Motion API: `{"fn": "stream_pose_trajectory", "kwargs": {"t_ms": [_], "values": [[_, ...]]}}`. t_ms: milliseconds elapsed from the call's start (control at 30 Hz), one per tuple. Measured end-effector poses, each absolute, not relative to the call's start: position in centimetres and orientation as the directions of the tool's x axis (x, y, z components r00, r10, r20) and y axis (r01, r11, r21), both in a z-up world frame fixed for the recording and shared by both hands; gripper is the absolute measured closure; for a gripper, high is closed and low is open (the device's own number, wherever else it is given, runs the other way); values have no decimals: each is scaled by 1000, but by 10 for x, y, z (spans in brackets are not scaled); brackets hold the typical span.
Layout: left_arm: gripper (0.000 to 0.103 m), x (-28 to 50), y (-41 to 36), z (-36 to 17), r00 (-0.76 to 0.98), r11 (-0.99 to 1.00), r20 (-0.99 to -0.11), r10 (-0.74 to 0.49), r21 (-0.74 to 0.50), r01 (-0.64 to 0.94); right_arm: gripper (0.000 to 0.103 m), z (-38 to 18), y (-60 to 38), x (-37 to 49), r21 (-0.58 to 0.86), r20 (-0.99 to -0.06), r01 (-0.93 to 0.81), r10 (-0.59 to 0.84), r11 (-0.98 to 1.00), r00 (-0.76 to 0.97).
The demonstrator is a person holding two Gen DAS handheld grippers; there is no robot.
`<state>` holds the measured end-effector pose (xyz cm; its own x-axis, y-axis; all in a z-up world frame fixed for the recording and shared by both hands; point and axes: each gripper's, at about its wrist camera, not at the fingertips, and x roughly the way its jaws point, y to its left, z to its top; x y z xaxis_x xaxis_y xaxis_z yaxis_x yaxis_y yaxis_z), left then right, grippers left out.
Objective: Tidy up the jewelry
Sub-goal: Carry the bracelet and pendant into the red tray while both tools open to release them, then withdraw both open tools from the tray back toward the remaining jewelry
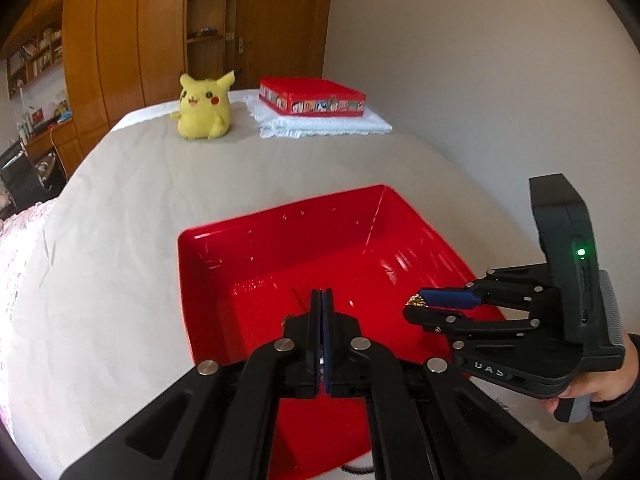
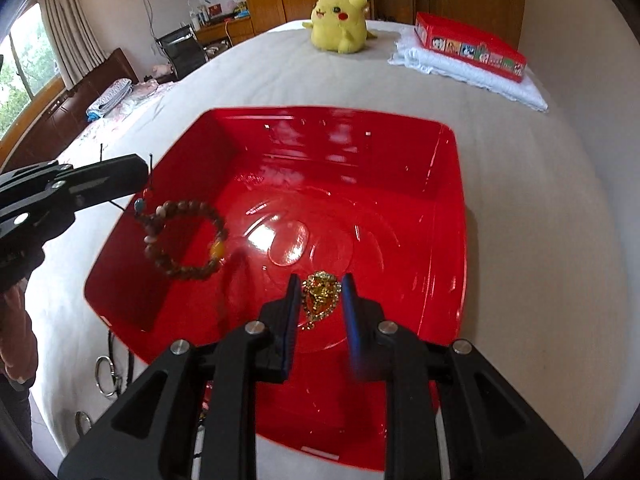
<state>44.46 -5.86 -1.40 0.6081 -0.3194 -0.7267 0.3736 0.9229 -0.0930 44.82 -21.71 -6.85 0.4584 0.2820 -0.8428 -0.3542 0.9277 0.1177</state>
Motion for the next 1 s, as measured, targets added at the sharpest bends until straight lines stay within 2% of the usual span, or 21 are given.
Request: {"fn": "stream_pose_trajectory", "kwargs": {"t_ms": [300, 367, 400, 433, 500, 667, 733, 833, 867, 933, 1000], "values": [[103, 456, -57, -46, 563, 927, -767, -308, -109, 359, 82, -81, -212, 452, 100, -862, -366, 264, 925, 432], [100, 458, -55, -53, 554, 929, -776, -301, -108, 353, 81, -81, -212, 452, 106, -862, -364, 268, 925, 430], [86, 457, -55, -55, 554, 931, -779, -294, -103, 350, 81, -80, -213, 451, 109, -861, -362, 269, 926, 431], [66, 456, -54, -56, 559, 933, -777, -289, -98, 345, 81, -79, -213, 451, 110, -860, -360, 271, 926, 432], [50, 452, -52, -54, 580, 939, -768, -271, -78, 335, 78, -74, -216, 449, 117, -856, -354, 275, 928, 438], [49, 431, -42, -30, 605, 936, -743, -287, -84, 341, 75, -50, -226, 418, 129, -828, -363, 301, 923, 473], [35, 411, -36, -16, 629, 934, -721, -292, -73, 350, 68, -36, -230, 396, 127, -809, -372, 313, 919, 498], [19, 363, -21, 8, 675, 931, -675, -298, -50, 361, 44, -13, -237, 340, 90, -766, -387, 312, 918, 562], [18, 346, -17, 13, 688, 932, -664, -292, -36, 361, 40, -10, -237, 324, 75, -757, -389, 307, 918, 577], [12, 311, -7, 17, 705, 934, -650, -282, -20, 356, 23, -6, -240, 292, 58, -741, -387, 299, 920, 601], [8, 274, 3, 14, 707, 938, -651, -276, -21, 347, 17, -10, -242, 257, 44, -737, -388, 292, 921, 610]]}}
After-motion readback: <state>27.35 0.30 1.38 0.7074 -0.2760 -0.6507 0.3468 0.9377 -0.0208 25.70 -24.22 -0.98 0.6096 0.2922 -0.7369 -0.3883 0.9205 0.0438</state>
